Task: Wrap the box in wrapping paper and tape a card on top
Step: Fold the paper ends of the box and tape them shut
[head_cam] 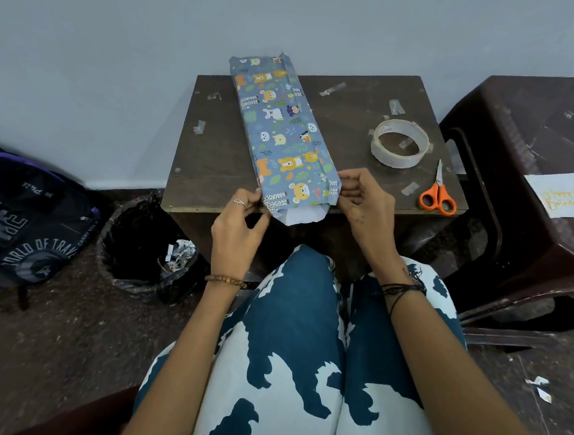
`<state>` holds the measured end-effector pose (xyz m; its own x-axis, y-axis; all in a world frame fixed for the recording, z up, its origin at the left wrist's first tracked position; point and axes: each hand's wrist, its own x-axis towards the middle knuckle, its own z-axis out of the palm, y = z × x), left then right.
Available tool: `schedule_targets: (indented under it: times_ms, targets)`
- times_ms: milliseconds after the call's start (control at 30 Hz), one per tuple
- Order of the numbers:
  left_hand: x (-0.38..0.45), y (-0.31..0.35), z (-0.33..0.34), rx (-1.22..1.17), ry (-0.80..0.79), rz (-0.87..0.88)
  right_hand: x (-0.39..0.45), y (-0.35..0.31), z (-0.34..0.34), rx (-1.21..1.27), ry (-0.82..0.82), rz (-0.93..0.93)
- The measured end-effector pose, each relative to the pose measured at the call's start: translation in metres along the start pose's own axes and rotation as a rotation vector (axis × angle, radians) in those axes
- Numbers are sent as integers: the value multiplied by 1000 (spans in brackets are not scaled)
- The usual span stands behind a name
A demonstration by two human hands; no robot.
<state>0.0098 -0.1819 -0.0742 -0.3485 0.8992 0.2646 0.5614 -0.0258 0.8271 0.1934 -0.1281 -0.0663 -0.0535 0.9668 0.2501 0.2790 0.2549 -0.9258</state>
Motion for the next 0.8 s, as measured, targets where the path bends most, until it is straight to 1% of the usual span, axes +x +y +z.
schedule_targets:
  times_ms: [67,167,300,533,667,800]
  targets:
    - [0,1,1,74,-3,13,1,2,-4,9,-28,-4]
    - [2,-1,-2,65,-34,20,1,5,-8,-8,-80,-17]
    - [6,-4,-7,-7,-81,53,1,5,-5,2,-62,0]
    - [8,-5,-8,-27,-103,2,2,2,-4,9,-50,6]
    - [7,0,-6,3,-71,-34,1,1,0,-30,-18,-22]
    - [6,9,-2,88,-19,-57,0,1,3,-103,8,-50]
